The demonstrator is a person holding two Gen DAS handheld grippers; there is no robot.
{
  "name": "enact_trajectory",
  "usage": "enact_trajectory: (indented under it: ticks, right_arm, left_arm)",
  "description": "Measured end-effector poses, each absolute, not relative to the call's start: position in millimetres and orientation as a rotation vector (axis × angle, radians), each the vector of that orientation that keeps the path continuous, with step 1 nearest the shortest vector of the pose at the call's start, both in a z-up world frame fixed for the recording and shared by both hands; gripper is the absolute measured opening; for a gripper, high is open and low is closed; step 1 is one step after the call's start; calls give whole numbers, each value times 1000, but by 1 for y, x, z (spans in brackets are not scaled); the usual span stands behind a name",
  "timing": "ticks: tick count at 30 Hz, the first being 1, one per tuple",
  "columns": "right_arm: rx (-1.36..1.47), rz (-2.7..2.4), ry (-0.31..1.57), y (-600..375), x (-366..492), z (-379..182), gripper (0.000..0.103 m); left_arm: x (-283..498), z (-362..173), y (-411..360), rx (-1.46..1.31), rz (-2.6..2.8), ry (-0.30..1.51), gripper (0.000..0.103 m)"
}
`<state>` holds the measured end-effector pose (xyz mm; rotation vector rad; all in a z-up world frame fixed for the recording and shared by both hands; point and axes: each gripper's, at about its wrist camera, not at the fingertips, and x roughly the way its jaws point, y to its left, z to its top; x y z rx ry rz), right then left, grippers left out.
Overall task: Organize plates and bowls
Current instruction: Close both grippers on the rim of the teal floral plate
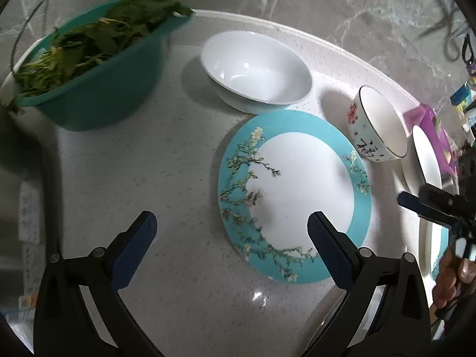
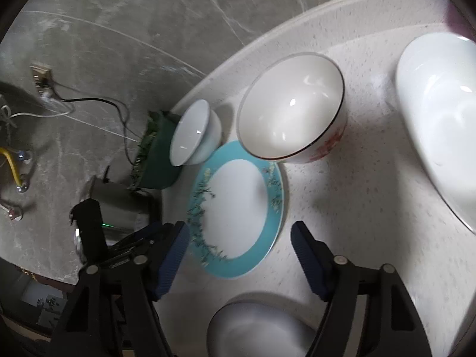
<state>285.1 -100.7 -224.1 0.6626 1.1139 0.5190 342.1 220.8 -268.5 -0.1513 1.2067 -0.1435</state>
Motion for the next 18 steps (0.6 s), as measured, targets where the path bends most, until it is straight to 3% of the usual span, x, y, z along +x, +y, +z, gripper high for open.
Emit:
enact_trajectory:
  ticks: [8,10,14,18]
  right_arm:
    - [652,541,1158,-86,302,-246,71]
    - [650,537,1166,-86,304,-249,66]
    - [657,524,1181,-88,306,-257,62]
    - [669,537,1177,-86,309,-260,59]
  left_arm:
    - [357,-284,205,-102,-147,1212,101]
    - [363,-288,206,-95,-139,1215,96]
    - [368,-300,208,-118,-157,1253,66]
    - [369,-306,207,-126,-170,1259,62]
